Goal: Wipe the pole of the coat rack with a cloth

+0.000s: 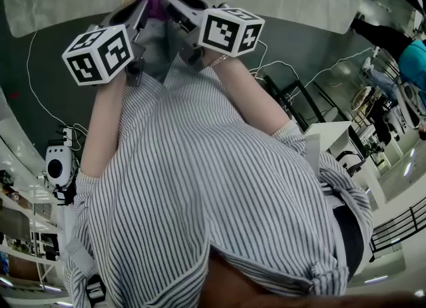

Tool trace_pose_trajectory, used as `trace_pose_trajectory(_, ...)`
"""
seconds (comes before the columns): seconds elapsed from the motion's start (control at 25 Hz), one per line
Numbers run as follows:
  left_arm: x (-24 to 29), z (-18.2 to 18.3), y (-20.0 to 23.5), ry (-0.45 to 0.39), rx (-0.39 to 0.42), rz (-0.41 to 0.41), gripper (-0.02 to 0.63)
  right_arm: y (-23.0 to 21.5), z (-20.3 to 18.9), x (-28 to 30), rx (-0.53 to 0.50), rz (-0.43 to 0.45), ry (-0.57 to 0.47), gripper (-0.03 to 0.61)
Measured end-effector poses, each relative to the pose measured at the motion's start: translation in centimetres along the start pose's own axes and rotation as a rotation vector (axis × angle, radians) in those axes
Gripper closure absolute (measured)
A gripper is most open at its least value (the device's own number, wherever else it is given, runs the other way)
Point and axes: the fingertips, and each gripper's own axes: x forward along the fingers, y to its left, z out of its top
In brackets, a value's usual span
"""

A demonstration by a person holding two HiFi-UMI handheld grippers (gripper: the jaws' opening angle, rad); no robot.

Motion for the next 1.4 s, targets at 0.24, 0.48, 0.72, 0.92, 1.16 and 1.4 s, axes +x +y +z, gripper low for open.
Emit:
trace_pose_trajectory(0.24,-1.4,-0.4,0.6,-0.003,0.012,0.014,0.6,1.0,-1.4,0.4,-0.006,0.019,0.016,0.502)
trace_pose_trajectory(0.48,-0.9,-1.2,0.0,0.016,0.029,0.002,0.6,0.9,-1.8,0.0,-0.006,0.032,0.042,0.502)
trace_pose_trajectory(0.72,-0.3,-1.2,-1.0,0.022,0.061,-0.008,0.6,0.6,-1.7,-0.7,-0.013,0.041,0.041,0.503)
trace_pose_trajectory(0.92,-0.6,-1.2,-1.1,0.017,0.06,-0.019,0.6,1.0,-1.4,-0.9,-0.014,0.048,0.018,0.502)
trace_pose_trajectory(1.16,-0.7,0.7,-2.9,-0.038,0.079,-0.061,0.6,1.5,0.2,-1.8,-0.051,0.047,-0.008,0.502)
trace_pose_trajectory(1.4,-0.3,2.9,-5.1,-0.079,0.128,-0.104,0.6,1.9,3.1,-3.4,-0.15,0.035,-0.014,0.502)
